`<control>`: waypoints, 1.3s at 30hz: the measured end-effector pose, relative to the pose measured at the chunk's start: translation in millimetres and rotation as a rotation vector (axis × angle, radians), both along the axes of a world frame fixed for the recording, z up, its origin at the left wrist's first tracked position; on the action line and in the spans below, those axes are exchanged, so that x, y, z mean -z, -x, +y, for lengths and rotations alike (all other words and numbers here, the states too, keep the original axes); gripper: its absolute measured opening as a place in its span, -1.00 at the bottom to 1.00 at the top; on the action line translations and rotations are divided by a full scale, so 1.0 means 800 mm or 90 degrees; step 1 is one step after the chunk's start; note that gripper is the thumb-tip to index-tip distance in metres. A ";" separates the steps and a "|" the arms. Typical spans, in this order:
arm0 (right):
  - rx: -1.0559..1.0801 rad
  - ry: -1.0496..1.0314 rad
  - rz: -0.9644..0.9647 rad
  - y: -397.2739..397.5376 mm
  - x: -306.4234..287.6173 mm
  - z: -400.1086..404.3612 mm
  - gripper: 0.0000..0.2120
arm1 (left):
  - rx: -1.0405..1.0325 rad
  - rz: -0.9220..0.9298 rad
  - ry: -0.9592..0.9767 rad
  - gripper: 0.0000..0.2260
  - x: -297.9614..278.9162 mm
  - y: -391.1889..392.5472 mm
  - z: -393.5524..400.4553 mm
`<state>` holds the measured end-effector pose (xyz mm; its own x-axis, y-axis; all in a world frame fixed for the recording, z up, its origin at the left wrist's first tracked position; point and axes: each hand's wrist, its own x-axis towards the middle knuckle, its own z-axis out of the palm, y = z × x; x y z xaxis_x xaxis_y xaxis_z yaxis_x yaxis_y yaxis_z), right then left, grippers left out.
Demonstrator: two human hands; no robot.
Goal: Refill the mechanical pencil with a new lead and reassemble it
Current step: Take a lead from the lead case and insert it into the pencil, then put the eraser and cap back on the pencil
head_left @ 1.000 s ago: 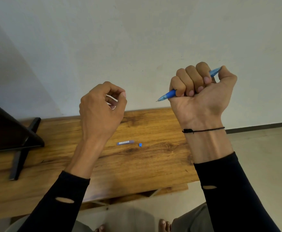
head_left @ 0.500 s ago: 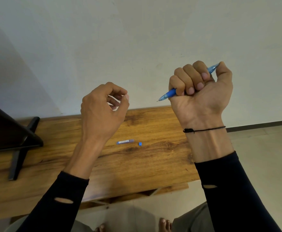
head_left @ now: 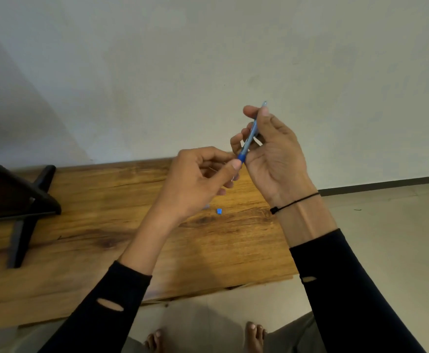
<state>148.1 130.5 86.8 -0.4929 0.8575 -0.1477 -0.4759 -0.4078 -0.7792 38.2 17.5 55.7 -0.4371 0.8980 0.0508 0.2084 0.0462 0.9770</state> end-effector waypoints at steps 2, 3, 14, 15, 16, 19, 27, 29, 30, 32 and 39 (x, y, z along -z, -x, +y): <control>0.000 -0.032 -0.068 0.005 0.016 0.000 -0.73 | -0.005 -0.047 0.024 -0.93 0.012 -0.003 0.004; 0.007 -0.070 -0.132 0.006 0.023 0.000 -0.74 | -0.018 -0.071 0.030 -0.91 0.017 -0.002 0.006; -0.039 -0.259 -0.485 0.005 0.086 0.012 -0.93 | -0.044 -0.008 0.146 -0.86 0.068 0.013 0.015; -0.043 -0.267 -0.512 0.004 0.094 0.015 -0.92 | -0.042 0.002 0.159 -0.86 0.072 0.015 0.015; -0.050 -0.275 -0.545 0.003 0.102 0.019 -0.92 | -0.042 0.032 0.172 -0.86 0.076 0.018 0.015; -0.097 -0.302 -0.657 -0.002 0.129 0.030 -0.91 | -0.052 0.197 0.217 -0.87 0.088 0.028 0.014; -0.149 -0.369 -0.868 -0.009 0.171 0.038 -0.86 | -0.037 0.480 0.306 -0.72 0.114 0.042 0.010; -0.152 -0.376 -0.903 -0.009 0.175 0.038 -0.83 | -0.018 0.519 0.325 -0.67 0.121 0.041 0.011; -0.153 -0.370 -0.910 -0.009 0.176 0.039 -0.81 | -0.013 0.530 0.338 -0.67 0.124 0.041 0.012; -0.150 -0.359 -0.915 -0.008 0.178 0.038 -0.78 | -0.008 0.551 0.366 -0.71 0.130 0.041 0.012; -0.179 -0.514 -0.836 -0.005 0.168 0.038 -0.79 | -0.022 0.564 0.385 -0.95 0.134 0.038 0.011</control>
<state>152.1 161.2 -47.2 -0.5452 0.8248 -0.1499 0.7017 0.3512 -0.6199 7.8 26.4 -51.4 -0.4889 0.8680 -0.0873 0.8206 0.4915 0.2915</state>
